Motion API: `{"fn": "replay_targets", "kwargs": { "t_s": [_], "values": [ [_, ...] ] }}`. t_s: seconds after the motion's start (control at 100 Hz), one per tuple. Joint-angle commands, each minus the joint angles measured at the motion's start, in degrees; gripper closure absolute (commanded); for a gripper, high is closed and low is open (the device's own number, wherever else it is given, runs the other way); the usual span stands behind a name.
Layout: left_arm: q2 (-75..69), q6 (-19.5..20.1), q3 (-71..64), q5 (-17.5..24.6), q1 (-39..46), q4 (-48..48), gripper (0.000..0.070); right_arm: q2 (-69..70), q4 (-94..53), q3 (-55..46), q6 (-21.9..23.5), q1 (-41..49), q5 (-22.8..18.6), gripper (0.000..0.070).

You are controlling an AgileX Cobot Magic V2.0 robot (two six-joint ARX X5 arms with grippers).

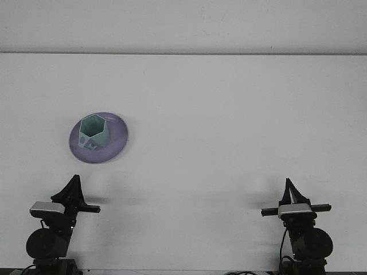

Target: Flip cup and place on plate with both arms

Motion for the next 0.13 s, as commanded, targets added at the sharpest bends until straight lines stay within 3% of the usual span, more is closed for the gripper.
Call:
{"fn": "replay_targets", "kwargs": {
  "t_s": [0.0,0.12],
  "values": [
    [-0.02,0.50,-1.05,-0.11,0.00,0.57,0.0687,0.02,0.59,-0.15,1.05,0.04,0.07,0.0699],
    [-0.02,0.50,-1.05,-0.11,0.02,0.57,0.0687,0.02,0.59,-0.15,1.05,0.04,0.04,0.0699]
  ]
}}
